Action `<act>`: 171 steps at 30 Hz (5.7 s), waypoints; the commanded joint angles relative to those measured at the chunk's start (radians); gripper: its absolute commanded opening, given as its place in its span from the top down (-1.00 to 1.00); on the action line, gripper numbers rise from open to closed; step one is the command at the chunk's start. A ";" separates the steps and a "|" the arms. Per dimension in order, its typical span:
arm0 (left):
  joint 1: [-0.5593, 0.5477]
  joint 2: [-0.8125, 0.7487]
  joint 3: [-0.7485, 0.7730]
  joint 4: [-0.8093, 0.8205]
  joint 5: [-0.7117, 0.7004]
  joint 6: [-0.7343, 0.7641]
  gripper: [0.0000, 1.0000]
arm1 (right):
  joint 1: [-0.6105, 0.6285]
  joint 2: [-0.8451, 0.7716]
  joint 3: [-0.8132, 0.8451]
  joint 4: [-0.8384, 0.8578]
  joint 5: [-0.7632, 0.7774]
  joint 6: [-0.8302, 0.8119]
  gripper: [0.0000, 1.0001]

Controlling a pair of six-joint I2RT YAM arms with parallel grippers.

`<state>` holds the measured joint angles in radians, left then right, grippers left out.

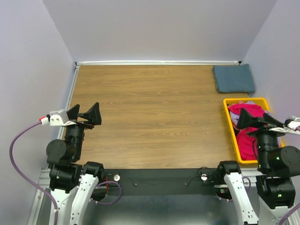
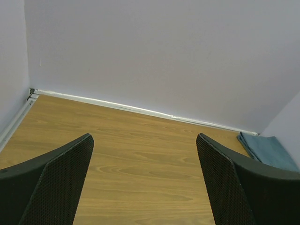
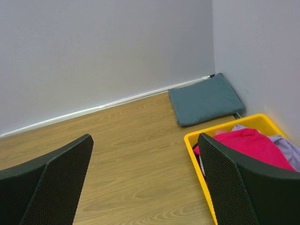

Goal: Fold and stack the t-shirts
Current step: Grab the tshirt from the pile, then move the tshirt to the center of the board, then flatten the tshirt out

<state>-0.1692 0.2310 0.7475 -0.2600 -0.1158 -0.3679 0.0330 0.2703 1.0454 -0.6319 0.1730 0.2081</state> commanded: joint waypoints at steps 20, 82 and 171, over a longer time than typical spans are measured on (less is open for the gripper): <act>-0.070 0.073 0.062 -0.073 0.172 -0.089 -0.97 | -0.005 0.811 0.055 -0.189 0.637 0.171 -1.00; -0.277 0.245 0.204 -0.111 -0.076 -0.143 -0.97 | 0.714 1.523 1.027 0.135 -0.361 0.214 0.99; -0.199 0.893 -0.174 0.295 0.056 -0.347 -0.97 | 0.085 1.337 -0.033 0.363 -0.360 0.270 0.99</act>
<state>-0.3702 1.1225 0.5797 0.0006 -0.0582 -0.7227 0.1230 1.6173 0.9329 -0.2924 -0.1322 0.4786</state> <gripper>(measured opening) 0.985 0.021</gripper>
